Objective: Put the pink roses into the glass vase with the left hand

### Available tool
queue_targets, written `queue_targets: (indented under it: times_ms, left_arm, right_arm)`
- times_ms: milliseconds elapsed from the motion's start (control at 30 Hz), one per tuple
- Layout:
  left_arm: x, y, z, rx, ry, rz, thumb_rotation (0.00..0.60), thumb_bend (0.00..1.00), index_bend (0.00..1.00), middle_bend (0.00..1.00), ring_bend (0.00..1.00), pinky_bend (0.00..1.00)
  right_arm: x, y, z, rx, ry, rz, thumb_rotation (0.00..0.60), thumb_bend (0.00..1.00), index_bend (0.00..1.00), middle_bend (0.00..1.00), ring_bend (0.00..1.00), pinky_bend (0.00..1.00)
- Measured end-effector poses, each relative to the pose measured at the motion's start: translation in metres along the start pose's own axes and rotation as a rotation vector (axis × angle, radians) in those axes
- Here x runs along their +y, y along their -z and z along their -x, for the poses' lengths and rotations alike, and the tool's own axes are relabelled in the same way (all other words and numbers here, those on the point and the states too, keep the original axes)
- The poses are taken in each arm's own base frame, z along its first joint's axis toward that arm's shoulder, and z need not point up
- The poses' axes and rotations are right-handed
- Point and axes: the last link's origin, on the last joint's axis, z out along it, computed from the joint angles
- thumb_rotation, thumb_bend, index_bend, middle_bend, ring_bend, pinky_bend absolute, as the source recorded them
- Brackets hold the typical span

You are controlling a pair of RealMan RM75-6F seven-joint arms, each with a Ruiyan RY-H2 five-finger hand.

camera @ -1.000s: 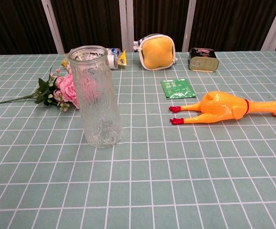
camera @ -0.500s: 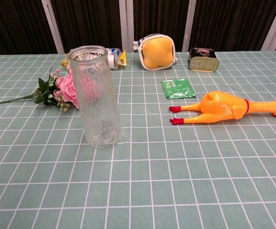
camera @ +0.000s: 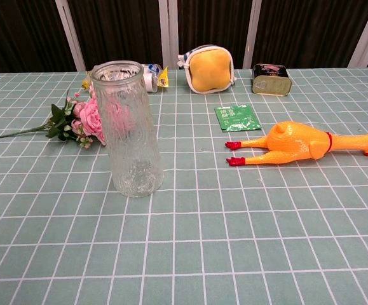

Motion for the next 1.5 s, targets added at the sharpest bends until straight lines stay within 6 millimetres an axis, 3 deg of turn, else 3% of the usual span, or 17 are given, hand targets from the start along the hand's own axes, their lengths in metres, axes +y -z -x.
queue_targets:
  times_ms: [167,367,600,733,967,1500]
  left_arm:
    - [0.007,-0.014,0.001,0.01,-0.035,0.041,0.6,0.23,0.08,0.05,0.0,0.05]
    - [0.02,-0.058,0.006,-0.103,-0.061,0.066,0.6,0.18,0.06,0.03,0.0,0.02]
    - [0.054,-0.113,0.018,-0.296,-0.066,0.089,0.6,0.16,0.05,0.03,0.0,0.02]
    - [0.078,-0.135,0.021,-0.358,-0.055,0.109,0.6,0.16,0.05,0.03,0.0,0.02]
    - [0.107,-0.156,0.032,-0.404,-0.064,0.125,0.6,0.16,0.05,0.03,0.0,0.02]
    - [0.173,-0.191,0.094,-0.447,-0.123,0.163,0.6,0.16,0.05,0.03,0.0,0.02]
  right_arm:
    - [0.002,-0.001,0.002,-0.017,-0.014,0.007,0.6,0.28,0.15,0.08,0.04,0.0]
    - [0.005,-0.006,0.007,-0.028,0.0,0.025,0.6,0.28,0.15,0.08,0.04,0.0]
    - [0.008,-0.007,0.006,-0.021,0.006,0.044,0.6,0.28,0.15,0.08,0.04,0.0]
    - [0.01,-0.007,0.006,-0.021,0.004,0.053,0.6,0.28,0.15,0.08,0.04,0.0]
    - [0.013,-0.007,0.004,-0.02,-0.001,0.061,0.6,0.28,0.15,0.08,0.04,0.0]
    - [0.017,-0.011,0.007,-0.031,0.004,0.078,0.6,0.28,0.15,0.08,0.04,0.0]
